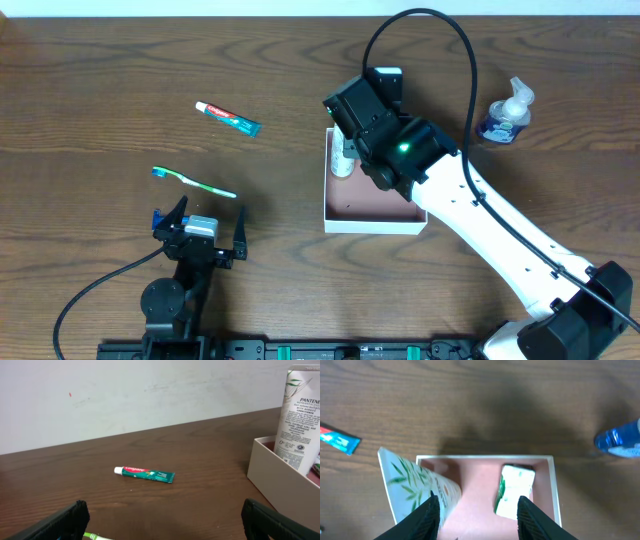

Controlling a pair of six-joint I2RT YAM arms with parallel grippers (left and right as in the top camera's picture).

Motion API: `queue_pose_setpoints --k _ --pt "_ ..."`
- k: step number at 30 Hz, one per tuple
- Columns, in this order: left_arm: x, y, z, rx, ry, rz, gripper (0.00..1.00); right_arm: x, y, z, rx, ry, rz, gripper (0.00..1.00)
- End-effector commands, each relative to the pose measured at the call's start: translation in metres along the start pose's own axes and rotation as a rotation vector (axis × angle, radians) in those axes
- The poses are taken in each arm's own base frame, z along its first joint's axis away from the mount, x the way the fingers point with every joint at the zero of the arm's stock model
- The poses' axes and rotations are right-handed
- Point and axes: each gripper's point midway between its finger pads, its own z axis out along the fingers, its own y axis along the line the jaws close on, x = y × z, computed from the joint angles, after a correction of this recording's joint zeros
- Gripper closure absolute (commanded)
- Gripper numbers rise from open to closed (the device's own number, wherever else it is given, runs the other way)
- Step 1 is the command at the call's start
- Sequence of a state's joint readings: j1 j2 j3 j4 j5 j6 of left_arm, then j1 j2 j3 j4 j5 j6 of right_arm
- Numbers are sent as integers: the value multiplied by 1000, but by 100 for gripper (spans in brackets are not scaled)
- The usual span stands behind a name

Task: Pack container
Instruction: 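Stand the tube upright in the box's left side and release it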

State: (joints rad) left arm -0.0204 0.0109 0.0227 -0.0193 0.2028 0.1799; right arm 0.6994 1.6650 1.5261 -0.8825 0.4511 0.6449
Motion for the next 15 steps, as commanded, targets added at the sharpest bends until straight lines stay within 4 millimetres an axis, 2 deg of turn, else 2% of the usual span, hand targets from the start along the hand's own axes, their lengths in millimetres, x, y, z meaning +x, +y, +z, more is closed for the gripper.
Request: queue_pose_setpoints --k 1,8,15 --pt "15 -2 1 11 44 -16 2 -4 4 -10 -49 11 56 53" --pt "15 -2 1 11 44 -16 2 10 16 -11 -116 88 106 53" --pt "15 -2 1 11 44 -16 2 15 12 -11 -101 116 162 57"
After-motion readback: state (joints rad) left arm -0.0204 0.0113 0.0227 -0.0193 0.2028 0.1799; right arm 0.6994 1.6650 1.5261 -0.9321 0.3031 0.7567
